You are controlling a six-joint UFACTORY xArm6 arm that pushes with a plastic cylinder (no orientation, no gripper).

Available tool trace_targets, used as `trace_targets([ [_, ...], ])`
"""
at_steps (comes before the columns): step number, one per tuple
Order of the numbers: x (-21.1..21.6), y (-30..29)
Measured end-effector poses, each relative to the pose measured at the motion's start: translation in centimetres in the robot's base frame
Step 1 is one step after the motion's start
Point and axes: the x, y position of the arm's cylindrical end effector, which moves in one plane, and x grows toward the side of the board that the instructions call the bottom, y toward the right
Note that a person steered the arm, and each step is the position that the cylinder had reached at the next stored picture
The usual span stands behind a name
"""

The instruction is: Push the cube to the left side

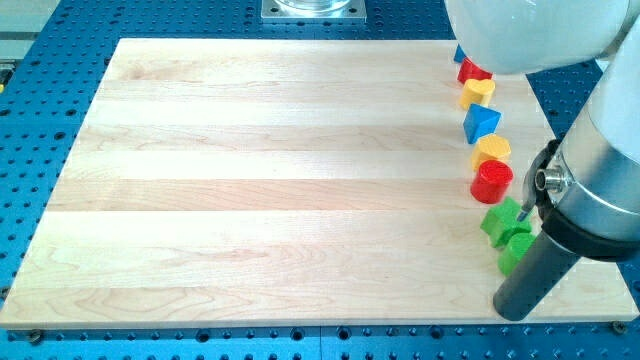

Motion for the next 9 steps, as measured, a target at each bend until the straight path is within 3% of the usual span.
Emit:
trace_targets([
  [1,-4.7,4.6],
  [2,-12.5,10.4],
  [3,-15.0,15.2],
  [4,-22.3,15.7],
  [5,-26.8,15.1],
  [8,-39.7,15.4],
  [9,-41.2,13.0],
])
